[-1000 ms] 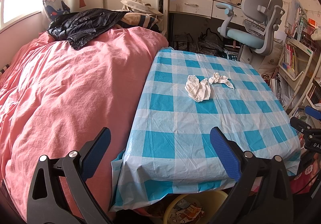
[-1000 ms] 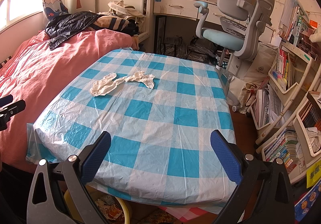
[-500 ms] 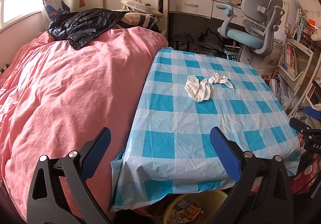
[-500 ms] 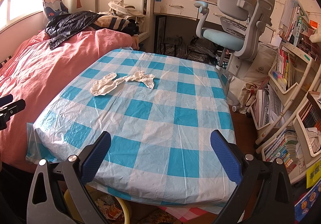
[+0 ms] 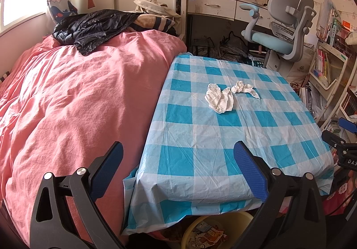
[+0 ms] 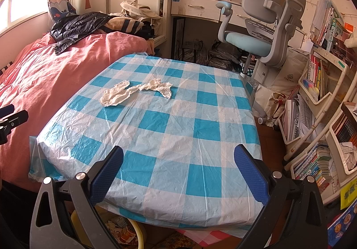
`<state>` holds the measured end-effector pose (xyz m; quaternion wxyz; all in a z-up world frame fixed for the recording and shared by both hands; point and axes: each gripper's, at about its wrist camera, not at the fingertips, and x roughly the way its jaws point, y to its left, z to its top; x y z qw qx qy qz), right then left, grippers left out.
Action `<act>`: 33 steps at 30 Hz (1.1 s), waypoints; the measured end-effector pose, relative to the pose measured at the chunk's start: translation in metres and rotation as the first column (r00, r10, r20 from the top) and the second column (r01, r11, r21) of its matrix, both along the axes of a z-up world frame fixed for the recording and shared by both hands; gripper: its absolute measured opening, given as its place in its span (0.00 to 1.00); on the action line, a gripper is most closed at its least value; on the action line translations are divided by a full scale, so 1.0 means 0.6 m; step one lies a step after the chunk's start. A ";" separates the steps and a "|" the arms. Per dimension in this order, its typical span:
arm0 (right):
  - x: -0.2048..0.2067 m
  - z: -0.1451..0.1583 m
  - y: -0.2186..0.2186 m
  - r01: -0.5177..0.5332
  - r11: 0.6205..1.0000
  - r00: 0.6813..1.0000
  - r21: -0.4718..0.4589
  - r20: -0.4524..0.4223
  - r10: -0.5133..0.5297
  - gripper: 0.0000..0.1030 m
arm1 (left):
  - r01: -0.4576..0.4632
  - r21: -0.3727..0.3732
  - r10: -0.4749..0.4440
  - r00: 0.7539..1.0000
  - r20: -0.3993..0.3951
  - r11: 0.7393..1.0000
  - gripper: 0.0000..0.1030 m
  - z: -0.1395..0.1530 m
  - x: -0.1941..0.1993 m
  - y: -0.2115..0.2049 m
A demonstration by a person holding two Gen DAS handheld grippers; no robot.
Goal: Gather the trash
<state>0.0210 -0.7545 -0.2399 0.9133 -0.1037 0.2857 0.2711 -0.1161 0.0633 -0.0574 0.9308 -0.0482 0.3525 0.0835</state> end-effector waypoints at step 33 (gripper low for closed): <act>-0.004 0.001 0.001 -0.033 0.999 0.999 -0.027 0.032 0.034 0.93 | -0.001 -0.004 0.001 1.000 0.000 1.000 0.93 0.000 0.000 -0.001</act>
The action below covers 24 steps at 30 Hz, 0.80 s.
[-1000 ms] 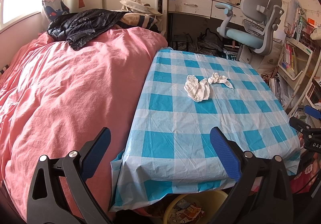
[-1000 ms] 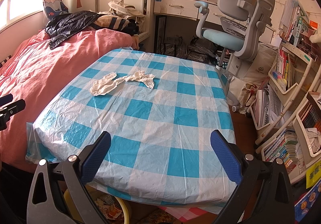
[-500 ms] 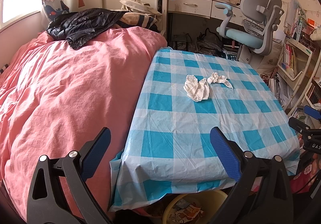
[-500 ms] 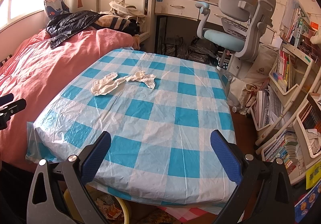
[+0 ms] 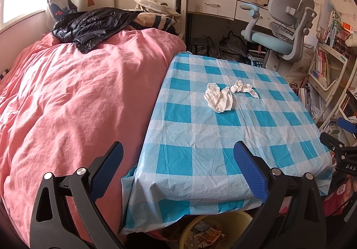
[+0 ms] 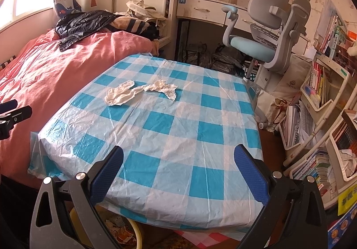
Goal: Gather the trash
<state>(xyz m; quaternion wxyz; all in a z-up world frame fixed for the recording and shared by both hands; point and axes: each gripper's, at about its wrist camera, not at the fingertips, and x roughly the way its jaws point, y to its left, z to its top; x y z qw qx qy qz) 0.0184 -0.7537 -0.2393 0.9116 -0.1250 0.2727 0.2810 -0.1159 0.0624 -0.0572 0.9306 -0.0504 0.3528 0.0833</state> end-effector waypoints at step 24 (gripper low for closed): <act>-0.007 -0.001 0.015 -0.013 1.000 1.000 -0.017 0.000 0.013 0.93 | 0.000 -0.001 0.000 1.000 0.000 1.000 0.93 0.000 0.000 0.002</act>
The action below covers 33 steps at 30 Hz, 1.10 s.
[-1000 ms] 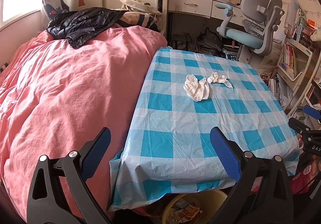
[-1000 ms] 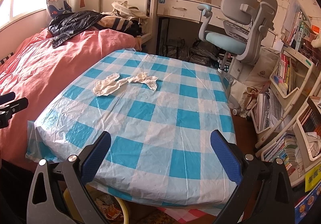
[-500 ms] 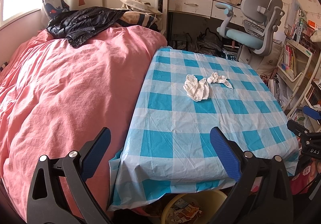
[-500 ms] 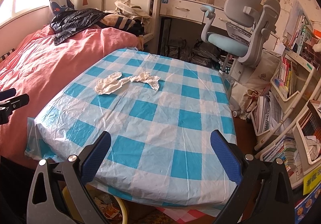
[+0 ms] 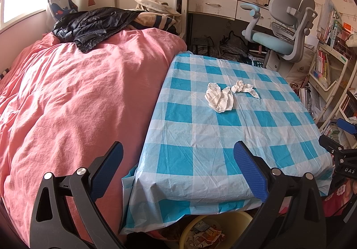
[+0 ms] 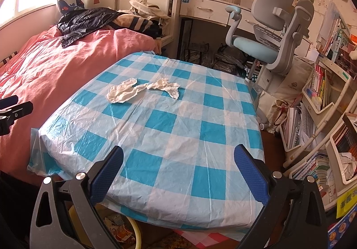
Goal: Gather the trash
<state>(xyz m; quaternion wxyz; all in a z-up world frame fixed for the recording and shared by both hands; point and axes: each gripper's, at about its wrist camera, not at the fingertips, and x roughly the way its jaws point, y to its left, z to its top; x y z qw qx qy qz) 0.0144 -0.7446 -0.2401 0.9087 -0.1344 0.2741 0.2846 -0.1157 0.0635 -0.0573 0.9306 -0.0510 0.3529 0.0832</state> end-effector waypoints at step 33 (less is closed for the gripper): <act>-0.007 -0.005 0.015 -0.031 0.998 0.999 -0.048 0.010 0.032 0.93 | 0.000 -0.001 0.000 1.000 0.000 1.000 0.93 0.000 0.000 0.000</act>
